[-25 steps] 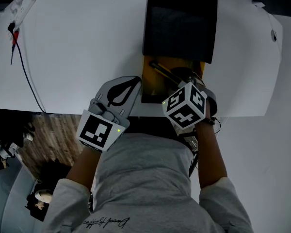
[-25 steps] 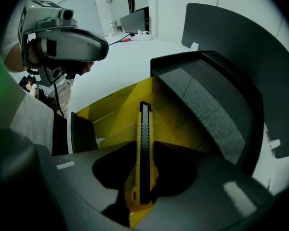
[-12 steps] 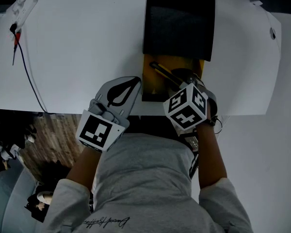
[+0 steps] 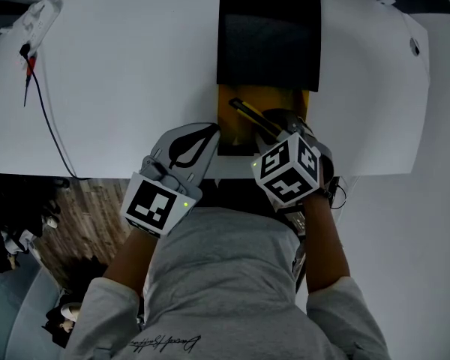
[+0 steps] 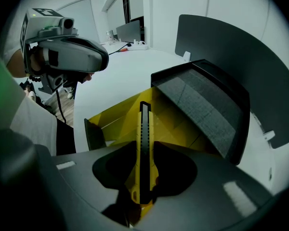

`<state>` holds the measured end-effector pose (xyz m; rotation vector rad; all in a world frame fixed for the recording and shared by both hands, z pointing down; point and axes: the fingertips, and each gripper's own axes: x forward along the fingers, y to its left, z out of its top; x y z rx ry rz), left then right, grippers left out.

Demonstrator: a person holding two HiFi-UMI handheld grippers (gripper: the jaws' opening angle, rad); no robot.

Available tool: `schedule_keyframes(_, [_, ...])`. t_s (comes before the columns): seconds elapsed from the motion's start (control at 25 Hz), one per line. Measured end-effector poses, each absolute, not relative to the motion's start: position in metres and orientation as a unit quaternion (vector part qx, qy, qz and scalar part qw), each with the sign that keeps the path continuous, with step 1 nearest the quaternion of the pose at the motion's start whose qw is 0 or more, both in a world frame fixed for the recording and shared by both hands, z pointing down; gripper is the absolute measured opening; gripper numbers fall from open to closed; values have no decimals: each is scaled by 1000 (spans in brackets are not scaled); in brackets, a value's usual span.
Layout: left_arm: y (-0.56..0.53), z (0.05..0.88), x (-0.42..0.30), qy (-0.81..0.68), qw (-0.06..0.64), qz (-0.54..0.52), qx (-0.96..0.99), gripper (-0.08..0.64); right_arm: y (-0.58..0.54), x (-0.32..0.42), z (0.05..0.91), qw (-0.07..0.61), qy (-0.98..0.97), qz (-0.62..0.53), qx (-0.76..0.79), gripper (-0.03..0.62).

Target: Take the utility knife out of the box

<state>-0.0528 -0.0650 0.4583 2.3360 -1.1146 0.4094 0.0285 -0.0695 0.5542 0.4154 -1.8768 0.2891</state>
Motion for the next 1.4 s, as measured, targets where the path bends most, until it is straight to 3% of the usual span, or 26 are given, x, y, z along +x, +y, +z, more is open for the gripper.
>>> schedule_keyframes(1.4, [-75, 423, -41, -420, 203, 137, 874, 2, -82, 38, 487, 488, -836, 120, 223, 132])
